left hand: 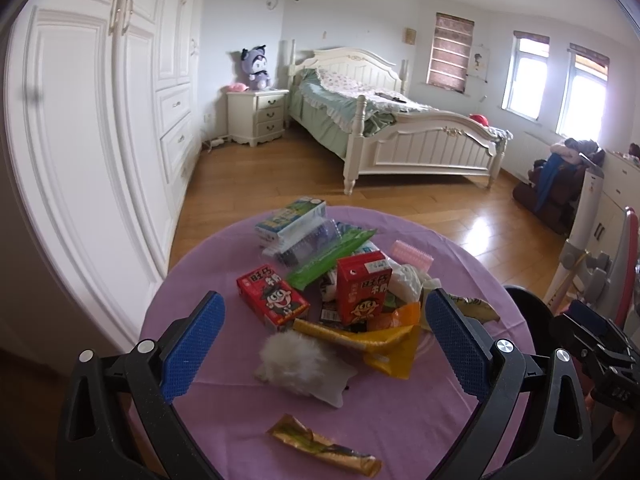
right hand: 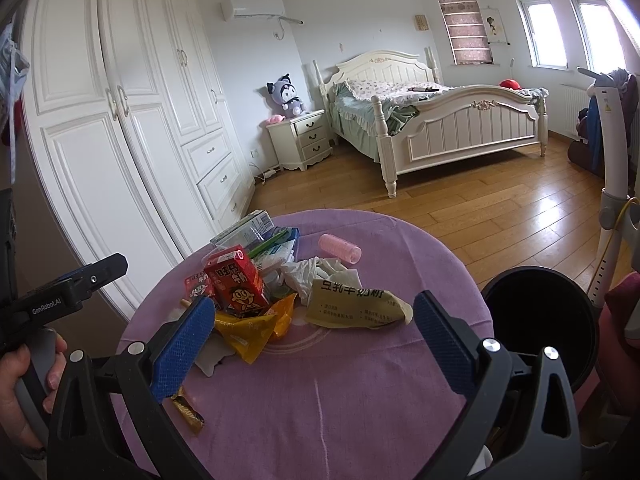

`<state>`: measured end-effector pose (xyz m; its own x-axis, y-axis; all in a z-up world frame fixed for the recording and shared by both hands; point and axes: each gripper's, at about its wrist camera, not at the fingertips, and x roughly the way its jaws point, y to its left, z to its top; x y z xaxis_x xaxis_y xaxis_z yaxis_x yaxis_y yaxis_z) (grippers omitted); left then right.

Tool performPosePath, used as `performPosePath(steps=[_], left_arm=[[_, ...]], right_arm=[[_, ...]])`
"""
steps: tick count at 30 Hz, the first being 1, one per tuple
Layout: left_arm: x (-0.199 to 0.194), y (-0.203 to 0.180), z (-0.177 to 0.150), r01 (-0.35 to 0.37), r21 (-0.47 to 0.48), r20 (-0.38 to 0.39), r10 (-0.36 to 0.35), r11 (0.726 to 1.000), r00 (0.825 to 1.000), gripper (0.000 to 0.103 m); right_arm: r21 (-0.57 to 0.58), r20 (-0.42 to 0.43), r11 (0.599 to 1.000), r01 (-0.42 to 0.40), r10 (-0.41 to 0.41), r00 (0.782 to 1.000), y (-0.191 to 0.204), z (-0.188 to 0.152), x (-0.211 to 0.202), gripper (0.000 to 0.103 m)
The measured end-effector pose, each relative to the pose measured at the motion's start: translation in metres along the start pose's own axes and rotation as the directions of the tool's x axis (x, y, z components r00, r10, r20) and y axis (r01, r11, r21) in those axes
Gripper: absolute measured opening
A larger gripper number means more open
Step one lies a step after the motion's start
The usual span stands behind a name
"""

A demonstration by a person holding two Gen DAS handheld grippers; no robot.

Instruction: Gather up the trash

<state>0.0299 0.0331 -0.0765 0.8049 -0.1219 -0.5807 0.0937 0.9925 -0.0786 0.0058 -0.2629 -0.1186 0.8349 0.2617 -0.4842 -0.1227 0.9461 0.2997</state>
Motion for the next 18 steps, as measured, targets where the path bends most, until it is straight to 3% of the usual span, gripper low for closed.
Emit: performPosePath(steps=[18], left_arm=[[0.033,0.016,0.009,0.025,-0.023,-0.052,-0.026,0.999,0.998,0.099]], right_arm=[[0.003,-0.059,1.000,0.000,0.001,0.998,-0.014,-0.001,0.036,0.098]])
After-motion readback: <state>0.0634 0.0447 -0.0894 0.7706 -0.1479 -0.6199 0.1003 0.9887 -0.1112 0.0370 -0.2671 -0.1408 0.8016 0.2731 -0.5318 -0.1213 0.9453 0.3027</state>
